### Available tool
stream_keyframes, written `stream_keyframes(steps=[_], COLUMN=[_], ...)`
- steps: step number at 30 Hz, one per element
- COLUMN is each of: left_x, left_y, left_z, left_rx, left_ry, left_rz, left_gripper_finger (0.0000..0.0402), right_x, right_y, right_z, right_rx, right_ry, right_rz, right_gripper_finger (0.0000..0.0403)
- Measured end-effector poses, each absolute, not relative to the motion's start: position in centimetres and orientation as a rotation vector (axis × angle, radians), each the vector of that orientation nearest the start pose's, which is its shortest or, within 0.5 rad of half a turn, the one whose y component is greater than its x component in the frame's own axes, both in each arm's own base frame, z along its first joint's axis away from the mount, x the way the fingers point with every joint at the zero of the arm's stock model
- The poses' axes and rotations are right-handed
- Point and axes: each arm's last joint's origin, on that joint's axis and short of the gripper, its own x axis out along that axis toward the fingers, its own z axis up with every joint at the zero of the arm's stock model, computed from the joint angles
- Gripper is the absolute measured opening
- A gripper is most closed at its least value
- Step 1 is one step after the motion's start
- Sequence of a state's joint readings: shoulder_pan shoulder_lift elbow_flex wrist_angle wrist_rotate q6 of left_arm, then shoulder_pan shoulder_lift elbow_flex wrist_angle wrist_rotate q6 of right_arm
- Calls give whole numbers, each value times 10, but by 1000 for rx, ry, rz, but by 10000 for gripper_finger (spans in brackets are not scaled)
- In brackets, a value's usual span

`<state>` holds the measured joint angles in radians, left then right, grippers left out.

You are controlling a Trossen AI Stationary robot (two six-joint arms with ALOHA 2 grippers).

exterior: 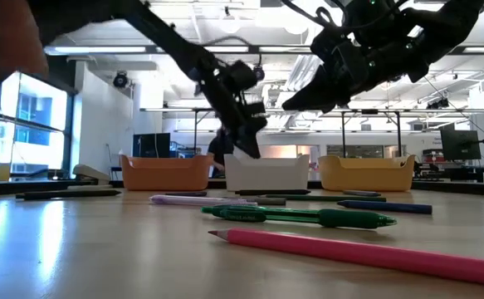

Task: Sort crayons/erasers/pens/pencils in bins
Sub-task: Put the middle left black pen into the orange bin

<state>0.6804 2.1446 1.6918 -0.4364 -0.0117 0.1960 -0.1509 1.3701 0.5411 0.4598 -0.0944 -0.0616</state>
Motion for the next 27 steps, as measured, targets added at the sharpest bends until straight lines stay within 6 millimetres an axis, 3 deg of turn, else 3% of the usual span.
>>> stream_keyframes(steps=[4,7,11,17,27], left_x=[355,344,321,278,221], left_y=[279,258,221,160,68], left_z=[230,242,242,227,219], left_rx=[-71,-52,-46,-85,-266], left_ry=[889,838,742,632,853], left_rz=[533,525,519,495,608], left_gripper_finger=[28,6,4,1,0], right_x=[264,264,260,239,232], right_y=[-37,-37,-38,-49,-62], right_z=[186,185,180,168,168], right_rx=[-38,-73,-108,-58,-38], right_ry=[387,400,374,207,156], right_rz=[-40,-35,-35,-23,-49], right_gripper_finger=[0,0,0,0,0])
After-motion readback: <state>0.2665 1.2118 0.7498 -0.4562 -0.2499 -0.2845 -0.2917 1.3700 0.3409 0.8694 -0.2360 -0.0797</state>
